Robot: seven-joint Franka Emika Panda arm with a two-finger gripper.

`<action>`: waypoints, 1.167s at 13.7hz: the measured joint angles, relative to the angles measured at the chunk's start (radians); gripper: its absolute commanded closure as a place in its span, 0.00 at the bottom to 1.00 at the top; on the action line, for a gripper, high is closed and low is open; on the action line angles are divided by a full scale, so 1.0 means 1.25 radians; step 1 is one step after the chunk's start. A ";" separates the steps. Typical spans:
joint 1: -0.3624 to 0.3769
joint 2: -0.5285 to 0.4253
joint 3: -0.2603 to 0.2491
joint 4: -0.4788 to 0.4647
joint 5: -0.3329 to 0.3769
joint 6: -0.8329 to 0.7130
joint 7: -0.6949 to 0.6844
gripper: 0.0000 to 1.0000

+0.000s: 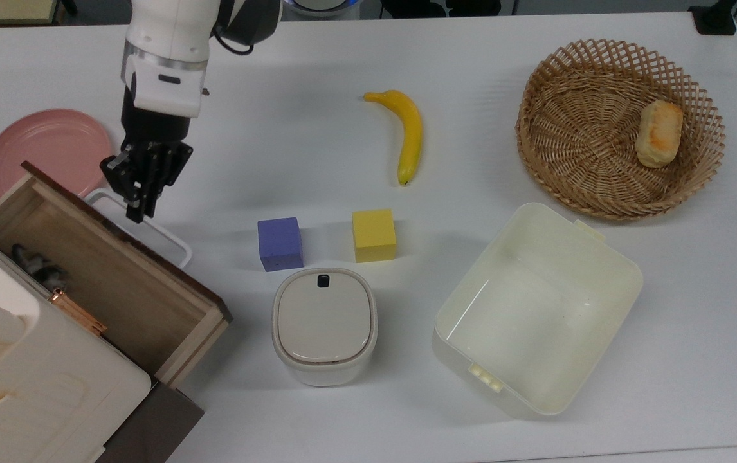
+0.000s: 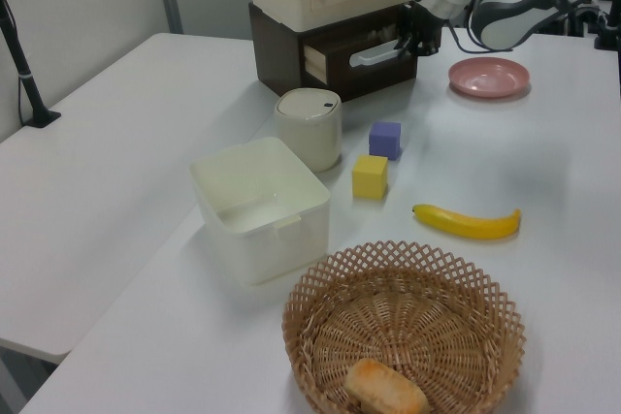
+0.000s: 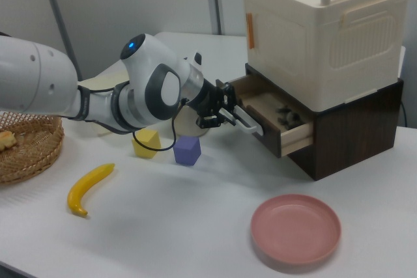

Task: Open the drawer
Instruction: 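Pull the handle outward to slide the brown drawer open, then release the handle and lift the gripper away from the drawer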

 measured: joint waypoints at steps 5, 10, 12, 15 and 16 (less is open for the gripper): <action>0.007 -0.028 0.000 -0.043 0.000 0.000 0.018 0.33; 0.009 -0.039 0.000 -0.044 0.000 -0.004 0.039 0.24; 0.018 -0.048 0.002 -0.044 0.000 -0.018 0.074 0.24; 0.072 -0.082 0.014 -0.033 0.005 -0.135 0.210 0.26; 0.107 -0.101 0.019 -0.020 0.035 -0.216 0.262 0.25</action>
